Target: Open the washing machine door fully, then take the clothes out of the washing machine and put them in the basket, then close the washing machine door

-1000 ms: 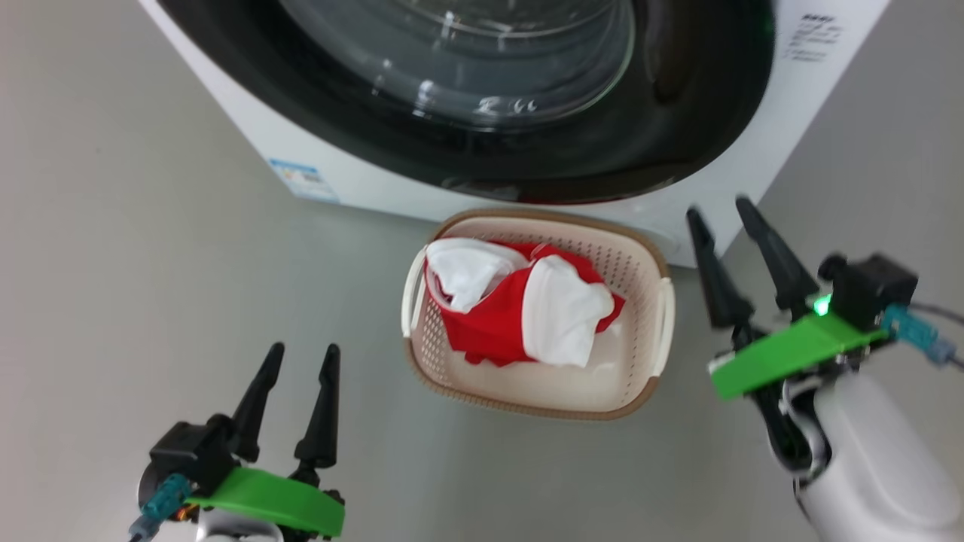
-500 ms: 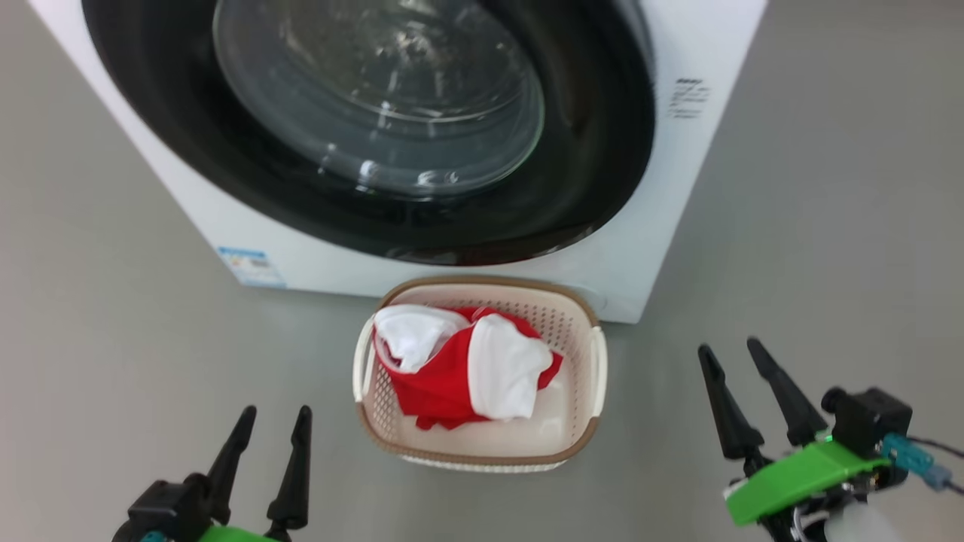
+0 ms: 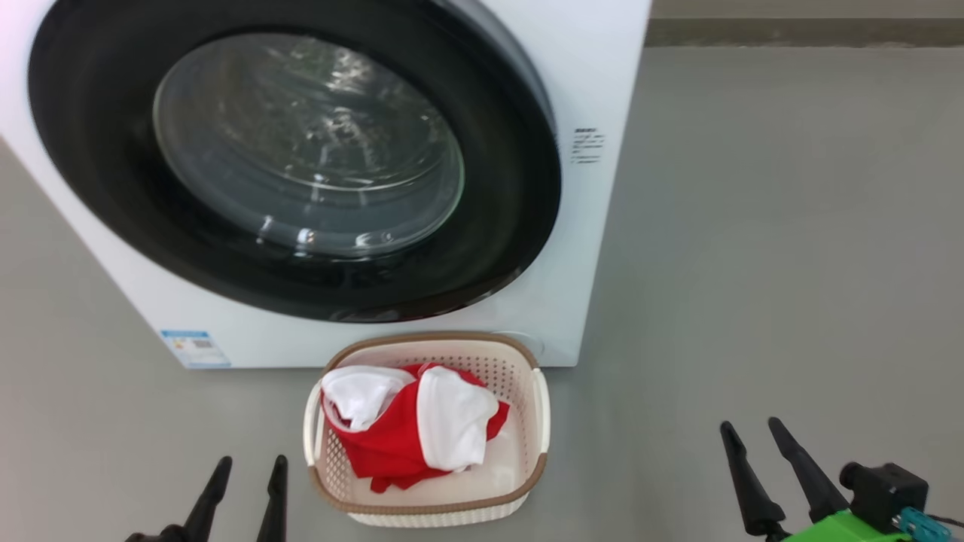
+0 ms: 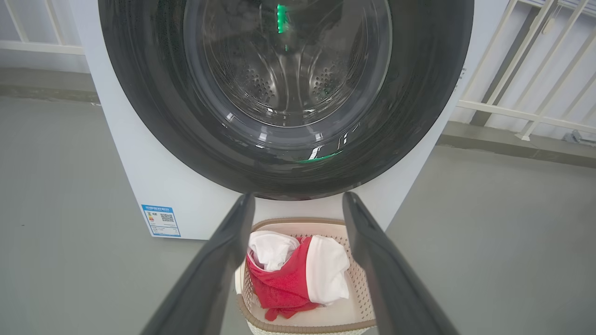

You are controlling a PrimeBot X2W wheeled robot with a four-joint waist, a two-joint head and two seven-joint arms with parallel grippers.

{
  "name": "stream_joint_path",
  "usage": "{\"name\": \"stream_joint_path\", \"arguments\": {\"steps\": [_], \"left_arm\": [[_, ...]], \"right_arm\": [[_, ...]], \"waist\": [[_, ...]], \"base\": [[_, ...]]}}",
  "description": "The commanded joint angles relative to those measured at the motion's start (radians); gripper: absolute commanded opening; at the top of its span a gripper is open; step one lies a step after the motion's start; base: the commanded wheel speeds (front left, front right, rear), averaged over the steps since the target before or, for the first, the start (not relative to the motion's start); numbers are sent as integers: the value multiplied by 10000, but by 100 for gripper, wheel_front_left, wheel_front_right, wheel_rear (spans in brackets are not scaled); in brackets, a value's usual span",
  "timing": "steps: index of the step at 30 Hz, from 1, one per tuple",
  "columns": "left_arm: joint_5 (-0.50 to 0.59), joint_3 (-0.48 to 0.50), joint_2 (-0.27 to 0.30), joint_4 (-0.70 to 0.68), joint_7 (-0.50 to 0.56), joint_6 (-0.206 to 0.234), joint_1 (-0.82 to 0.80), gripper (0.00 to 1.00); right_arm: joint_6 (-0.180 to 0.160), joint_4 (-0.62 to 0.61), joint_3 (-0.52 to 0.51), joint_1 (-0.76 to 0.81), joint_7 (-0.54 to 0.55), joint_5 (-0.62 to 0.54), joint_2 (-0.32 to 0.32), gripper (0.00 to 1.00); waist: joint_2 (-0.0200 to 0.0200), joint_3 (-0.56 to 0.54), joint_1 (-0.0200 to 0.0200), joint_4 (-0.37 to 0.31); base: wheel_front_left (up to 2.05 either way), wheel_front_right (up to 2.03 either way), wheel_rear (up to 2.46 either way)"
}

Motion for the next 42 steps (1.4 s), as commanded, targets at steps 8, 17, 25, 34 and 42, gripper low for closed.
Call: {"name": "stream_joint_path", "arguments": {"steps": [8, 17, 25, 34, 42], "left_arm": [[253, 634, 147, -439, -51, -56, 148, 100], [330, 735, 51, -485, -51, -56, 252, 100], [361, 674, 30, -550, -51, -56, 259, 100], [63, 546, 51, -670, -51, -56, 259, 100], [-113, 510, 79, -687, -51, -56, 292, 100]], "right_arm": [[-7, -514, -305, 514, -65, 19, -294, 100], [-7, -658, -648, 770, -65, -26, -272, 100], [-7, -691, -724, 765, -65, -67, -182, 100], [-7, -696, -746, 713, -65, -70, -132, 100], [-7, -695, -753, 701, -65, -68, -131, 100]], "waist": [[0, -368, 0, -688], [0, -369, 0, -807], [0, -397, 0, -788], [0, -375, 0, -733], [0, -394, 0, -734]], "base": [[0, 0, 0], [0, 0, 0], [0, 0, 0], [0, 0, 0], [0, 0, 0]]}}
